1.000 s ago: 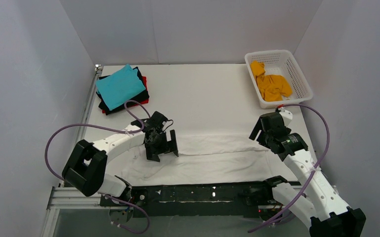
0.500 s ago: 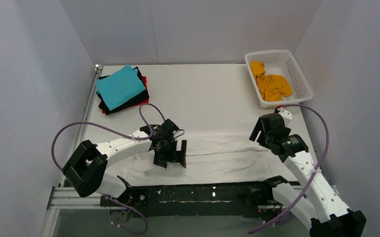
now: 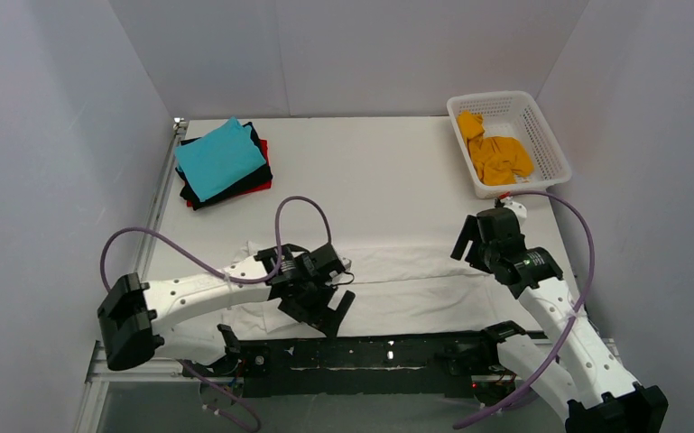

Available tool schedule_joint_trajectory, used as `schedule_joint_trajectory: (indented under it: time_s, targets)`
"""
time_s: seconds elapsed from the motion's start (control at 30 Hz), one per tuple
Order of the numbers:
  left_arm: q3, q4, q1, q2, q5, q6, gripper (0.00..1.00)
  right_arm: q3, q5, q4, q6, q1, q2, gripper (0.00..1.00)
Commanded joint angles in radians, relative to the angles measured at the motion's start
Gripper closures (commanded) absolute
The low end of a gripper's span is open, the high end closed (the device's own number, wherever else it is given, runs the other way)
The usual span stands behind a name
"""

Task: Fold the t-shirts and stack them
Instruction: Fold the other side of the tshirt into a rectangle, then rotate the tshirt 90 degrees

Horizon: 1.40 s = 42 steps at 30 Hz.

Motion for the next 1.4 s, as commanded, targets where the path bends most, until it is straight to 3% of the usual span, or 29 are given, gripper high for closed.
schedule_joint_trajectory:
  time_s: [0.0, 0.1, 0.27, 0.43, 0.63, 0.77, 0.87, 1.03, 1.2, 1.27, 1.37]
  targets:
    - [0.031, -0.182, -0.005, -0.160, -0.114, 0.012, 0.02, -0.007, -0.125, 0.102, -0.077, -0.002, 0.026, 0.15]
    - [0.012, -0.203, 0.048, -0.219, -0.276, -0.056, 0.02, -0.004, -0.241, 0.161, -0.129, -0.003, 0.062, 0.15]
    - [-0.119, -0.051, 0.371, -0.150, -0.140, -0.239, 0.02, -0.026, -0.471, 0.315, -0.138, -0.001, 0.164, 0.15]
    - [-0.182, 0.184, 0.528, 0.013, -0.189, -0.358, 0.02, -0.022, -0.596, 0.418, -0.139, 0.015, 0.327, 0.15]
    - [-0.098, 0.332, 0.632, 0.305, -0.158, -0.419, 0.02, -0.010, -0.646, 0.459, -0.148, 0.028, 0.521, 0.15]
    - [0.118, 0.313, 0.673, 0.539, -0.143, -0.399, 0.02, -0.006, -0.666, 0.459, -0.169, 0.028, 0.589, 0.15]
    - [0.390, 0.237, 0.682, 0.753, -0.097, -0.359, 0.02, -0.003, -0.669, 0.454, -0.178, 0.028, 0.609, 0.15]
    - [1.008, 0.058, 0.679, 1.123, -0.035, -0.333, 0.02, -0.005, -0.722, 0.445, -0.153, 0.029, 0.621, 0.15]
    - [1.552, 0.029, 0.674, 1.425, 0.016, -0.284, 0.02, -0.020, -0.751, 0.438, -0.107, 0.041, 0.652, 0.15]
    - [1.648, 0.090, 0.675, 1.499, 0.040, -0.273, 0.02, -0.017, -0.773, 0.432, -0.105, 0.062, 0.665, 0.16]
    - [1.598, 0.231, 0.675, 1.504, 0.012, -0.297, 0.02, 0.003, -0.824, 0.435, -0.115, 0.120, 0.687, 0.16]
